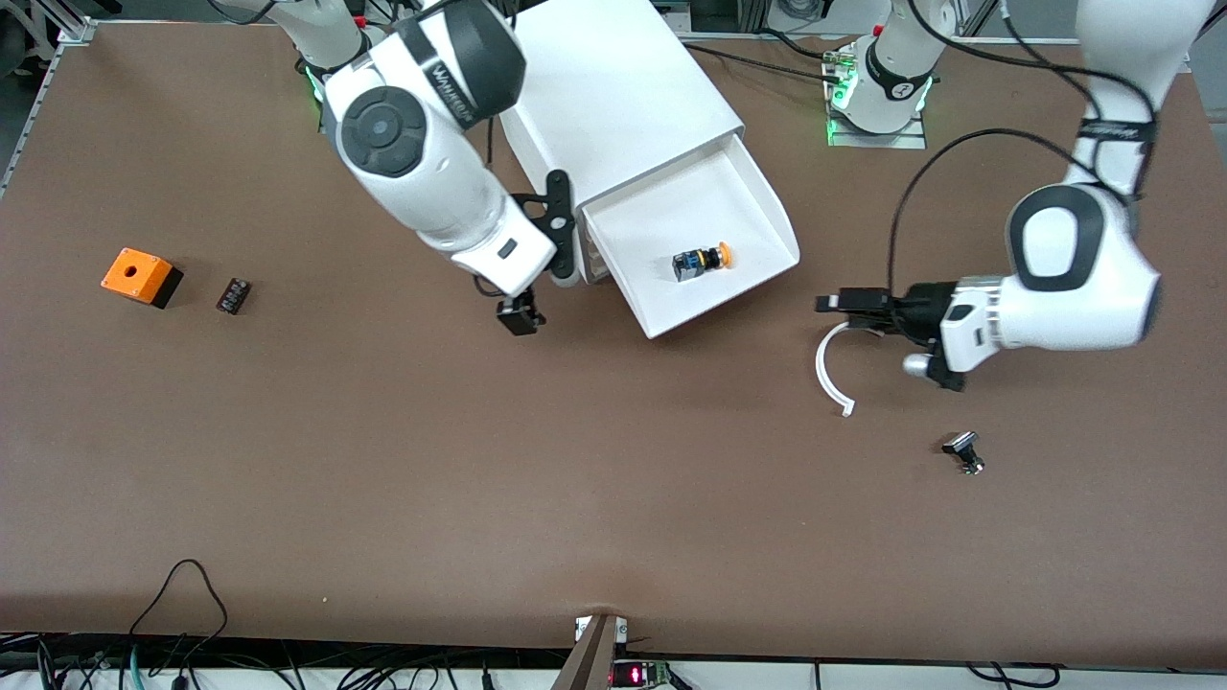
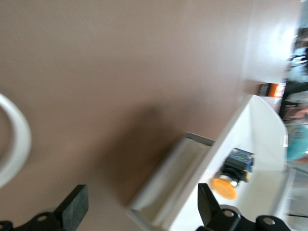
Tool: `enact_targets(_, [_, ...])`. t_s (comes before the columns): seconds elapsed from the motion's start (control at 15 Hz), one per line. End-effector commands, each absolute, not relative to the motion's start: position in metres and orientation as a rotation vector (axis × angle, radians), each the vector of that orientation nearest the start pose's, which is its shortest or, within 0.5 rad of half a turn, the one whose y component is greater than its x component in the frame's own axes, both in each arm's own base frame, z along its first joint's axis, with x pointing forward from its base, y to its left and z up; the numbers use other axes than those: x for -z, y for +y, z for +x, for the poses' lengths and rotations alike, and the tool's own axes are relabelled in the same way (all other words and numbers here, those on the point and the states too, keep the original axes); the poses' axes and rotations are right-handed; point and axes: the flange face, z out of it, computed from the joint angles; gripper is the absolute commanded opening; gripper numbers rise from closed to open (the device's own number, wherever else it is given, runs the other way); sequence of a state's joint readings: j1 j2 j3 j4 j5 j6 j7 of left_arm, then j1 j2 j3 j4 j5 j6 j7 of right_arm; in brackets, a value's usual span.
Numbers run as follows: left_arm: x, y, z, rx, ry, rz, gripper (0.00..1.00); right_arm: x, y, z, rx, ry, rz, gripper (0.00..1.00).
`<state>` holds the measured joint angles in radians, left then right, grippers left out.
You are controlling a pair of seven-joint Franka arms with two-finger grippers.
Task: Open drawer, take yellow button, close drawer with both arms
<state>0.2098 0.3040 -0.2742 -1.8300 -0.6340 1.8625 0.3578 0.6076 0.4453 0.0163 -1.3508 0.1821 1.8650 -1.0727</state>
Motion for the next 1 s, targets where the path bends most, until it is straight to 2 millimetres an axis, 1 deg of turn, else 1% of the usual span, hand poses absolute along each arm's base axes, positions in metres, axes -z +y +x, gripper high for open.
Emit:
enact_targets(0.0, [-0.433,-0.060,0.604,0.089,-0.309,2.608,1.00,-0.472,0.443,0.555,-0.171,2.383,2.274,1.00])
enact_targets(0.07, [-0.447,-0.040,0.602,0.055,-0.290,2.650,1.00,-0.468,0.458,0.551,-0.186,2.386,2.264,1.00])
enact_targets(0.2, [-0.485,-0.013,0.598,-0.018,-0.312,2.761,1.00,-0.463,0.486,0.540,-0.198,2.382,2.268,1.00])
enact_targets(0.27, [-0.501,0.000,0.594,-0.047,-0.324,2.823,1.00,-0.463,0.497,0.536,-0.206,2.364,2.287,1.00])
enact_targets(0.33, [-0.514,-0.003,0.590,-0.064,-0.366,2.874,1.00,-0.460,0.508,0.532,-0.209,2.335,2.312,1.00])
enact_targets(0.47, [-0.533,0.008,0.582,-0.085,-0.382,2.952,1.00,-0.457,0.522,0.530,-0.247,2.311,2.314,1.00])
enact_targets(0.53, [-0.538,0.010,0.577,-0.060,-0.371,2.962,1.00,-0.459,0.531,0.526,-0.275,2.320,2.296,1.00])
enact_targets(0.6, [-0.547,0.016,0.571,-0.045,-0.321,2.971,1.00,-0.458,0.538,0.522,-0.293,2.315,2.286,1.00])
enact_targets(0.67, [-0.559,0.023,0.569,-0.029,-0.260,3.010,1.00,-0.463,0.548,0.514,-0.311,2.303,2.283,1.00])
enact_targets(0.73, [-0.565,0.024,0.566,0.006,-0.211,3.071,1.00,-0.460,0.556,0.509,-0.309,2.278,2.294,1.00])
enact_targets(0.8, [-0.568,0.019,0.566,0.017,-0.146,3.121,1.00,-0.460,0.566,0.503,-0.327,2.266,2.296,1.00])
enact_targets(0.87, [-0.567,0.008,0.565,0.041,-0.092,3.149,1.00,-0.453,0.573,0.500,-0.318,2.264,2.300,1.00])
enact_targets(0.93, [-0.567,0.004,0.563,0.075,-0.031,3.158,1.00,-0.446,0.579,0.496,-0.310,2.272,2.291,1.00])
